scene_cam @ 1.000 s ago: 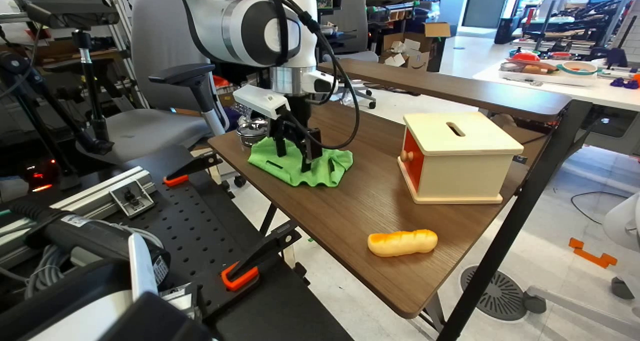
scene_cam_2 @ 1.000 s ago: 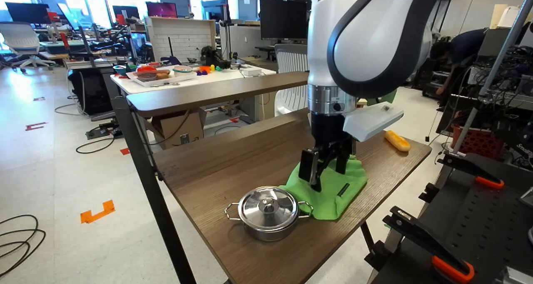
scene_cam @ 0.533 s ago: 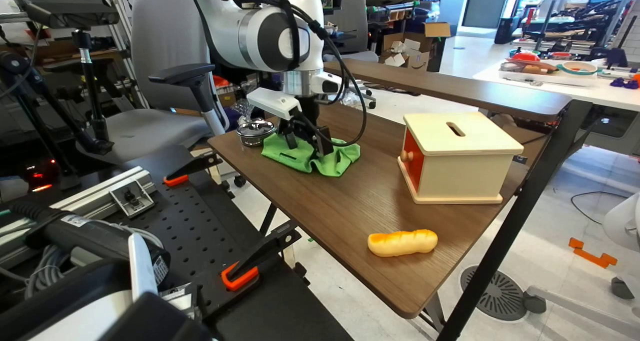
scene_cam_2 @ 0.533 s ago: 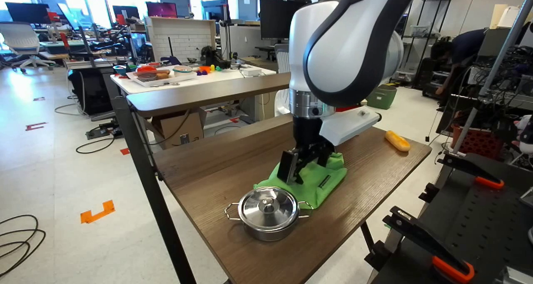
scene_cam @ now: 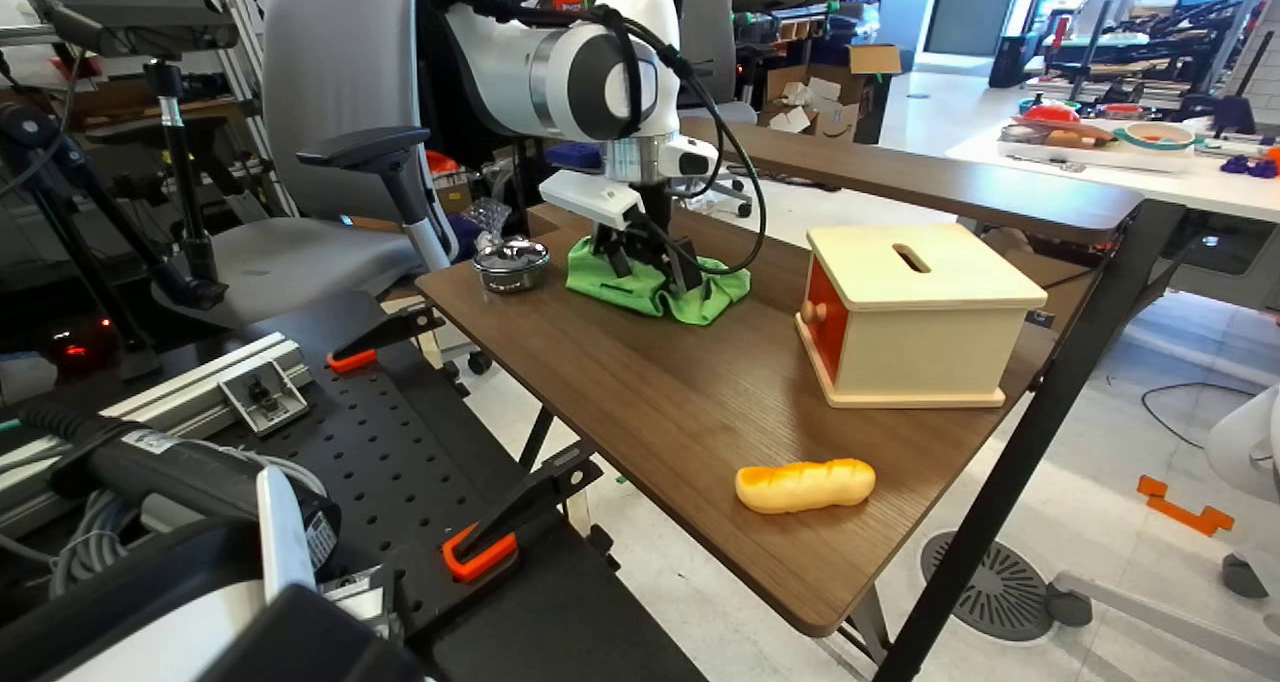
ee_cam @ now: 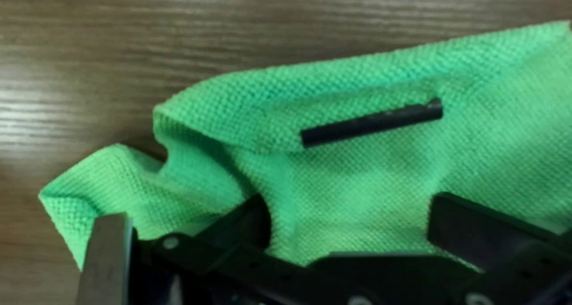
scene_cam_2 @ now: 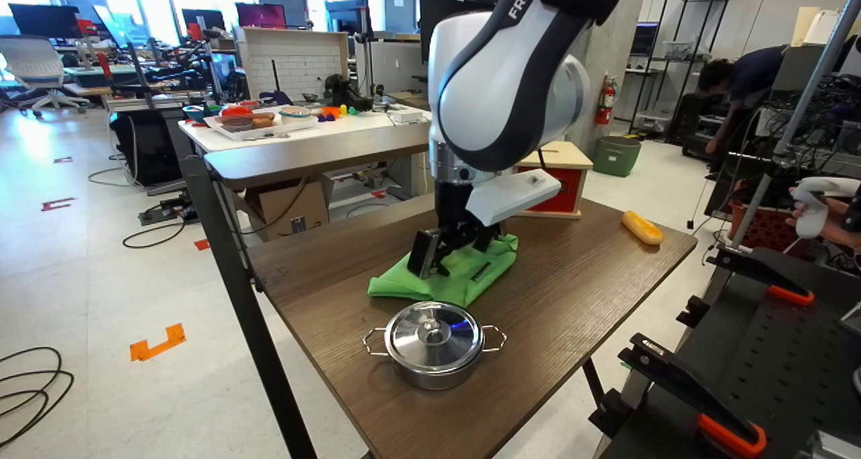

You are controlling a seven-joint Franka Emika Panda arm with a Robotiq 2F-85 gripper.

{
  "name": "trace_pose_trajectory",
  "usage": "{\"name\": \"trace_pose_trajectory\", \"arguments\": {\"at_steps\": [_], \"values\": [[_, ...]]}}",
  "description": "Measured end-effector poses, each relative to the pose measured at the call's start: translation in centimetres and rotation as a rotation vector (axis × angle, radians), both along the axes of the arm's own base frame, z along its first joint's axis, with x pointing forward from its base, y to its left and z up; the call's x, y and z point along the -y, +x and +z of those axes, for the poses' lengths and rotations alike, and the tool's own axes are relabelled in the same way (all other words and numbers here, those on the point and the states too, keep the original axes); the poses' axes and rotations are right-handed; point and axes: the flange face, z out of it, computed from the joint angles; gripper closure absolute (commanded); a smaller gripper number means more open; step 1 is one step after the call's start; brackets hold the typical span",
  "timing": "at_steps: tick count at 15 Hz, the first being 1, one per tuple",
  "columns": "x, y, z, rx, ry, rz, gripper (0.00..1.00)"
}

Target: Move the green towel forward

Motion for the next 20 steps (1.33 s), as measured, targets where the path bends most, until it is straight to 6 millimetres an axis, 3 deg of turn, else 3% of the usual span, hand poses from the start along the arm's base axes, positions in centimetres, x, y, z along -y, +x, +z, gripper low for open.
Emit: {"name": "trace_pose_trajectory", "arguments": {"at_steps": [4, 8, 15, 20], "values": [[-1.5, 2.7, 0.1, 0.006, -0.002, -0.001, 0.00], [-4.4, 4.6, 0.3, 0.016, 0.005, 0.006, 0.00], [-10.2, 5.5, 0.9, 0.042, 0.017, 0.040, 0.00], [-10.9, 6.1, 2.7, 0.063, 0.021, 0.036, 0.00]]}}
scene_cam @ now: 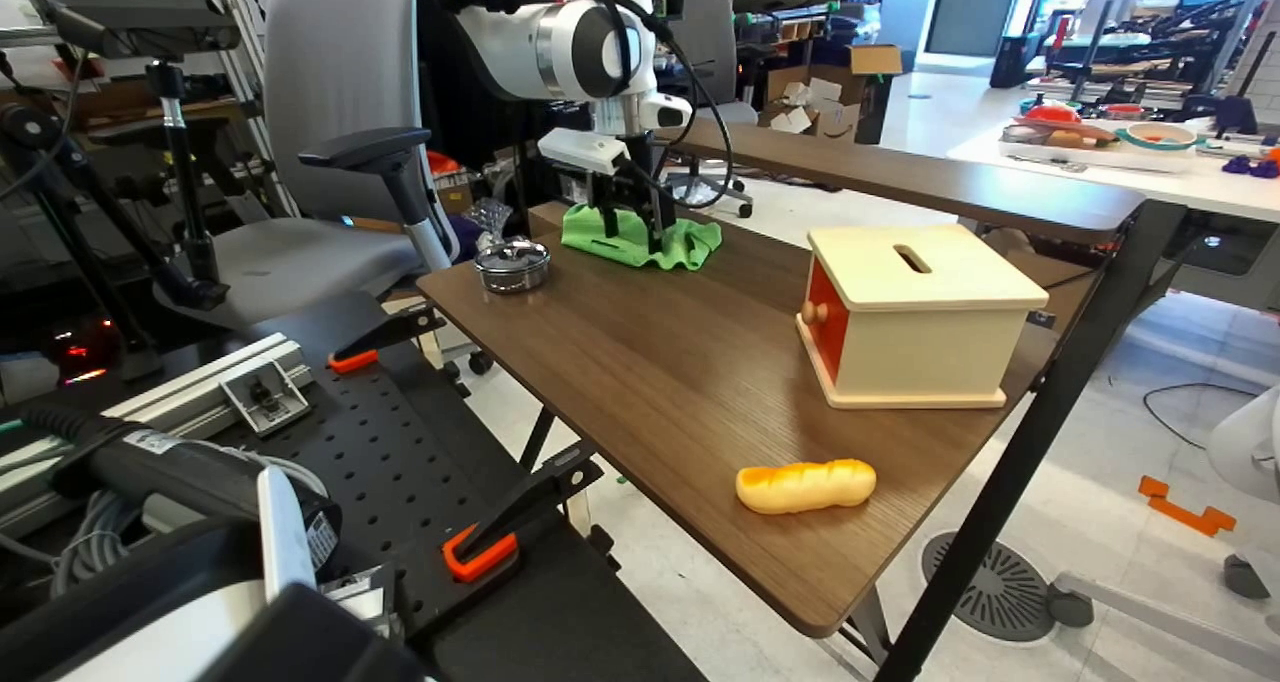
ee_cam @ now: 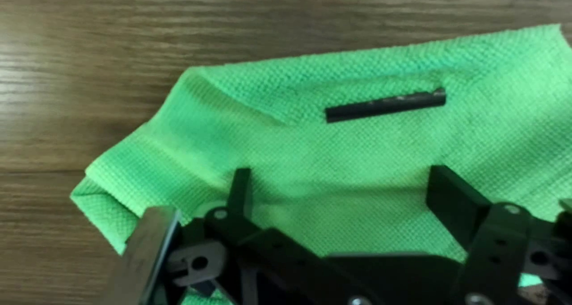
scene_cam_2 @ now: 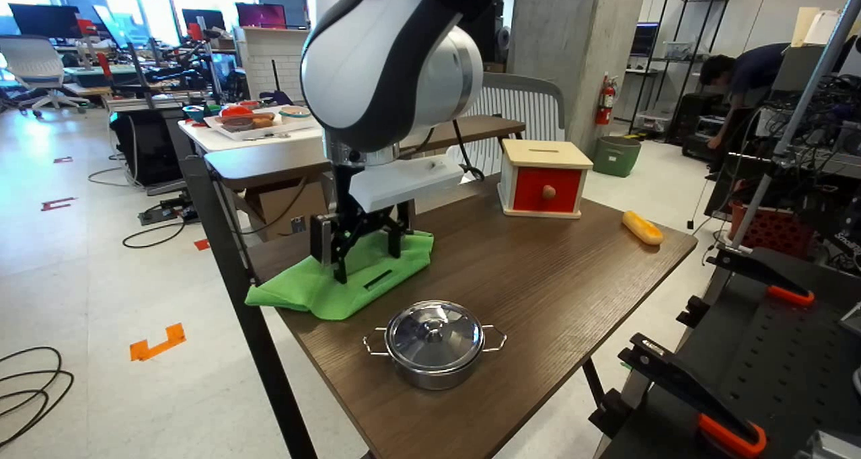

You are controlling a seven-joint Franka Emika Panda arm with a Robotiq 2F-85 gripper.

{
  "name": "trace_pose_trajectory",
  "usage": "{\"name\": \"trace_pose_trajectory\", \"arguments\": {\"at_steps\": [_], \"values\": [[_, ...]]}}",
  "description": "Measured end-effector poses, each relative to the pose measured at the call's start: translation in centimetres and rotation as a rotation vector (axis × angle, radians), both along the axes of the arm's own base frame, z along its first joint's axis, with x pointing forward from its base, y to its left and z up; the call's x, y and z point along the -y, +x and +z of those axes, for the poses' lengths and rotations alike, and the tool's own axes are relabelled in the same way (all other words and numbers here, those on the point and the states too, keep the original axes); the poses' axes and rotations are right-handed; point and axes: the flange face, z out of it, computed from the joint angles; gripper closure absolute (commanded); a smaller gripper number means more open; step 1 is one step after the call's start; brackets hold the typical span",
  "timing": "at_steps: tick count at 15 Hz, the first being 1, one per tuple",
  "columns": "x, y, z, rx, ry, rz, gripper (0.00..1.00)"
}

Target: Move the green towel forward

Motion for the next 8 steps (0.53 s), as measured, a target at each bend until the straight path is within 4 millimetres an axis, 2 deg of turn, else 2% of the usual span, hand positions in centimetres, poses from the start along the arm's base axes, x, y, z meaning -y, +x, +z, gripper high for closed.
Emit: {"name": "trace_pose_trajectory", "arguments": {"at_steps": [2, 4, 6, 8], "values": [[0.7, 0.3, 1.9, 0.018, 0.000, -0.008, 0.00], [2.1, 0.2, 4.7, 0.032, -0.005, -0.024, 0.00], [3.7, -0.8, 7.6, 0.034, -0.012, 0.009, 0.00], [4.8, -1.8, 9.6, 0.032, -0.016, 0.041, 0.00]]}}
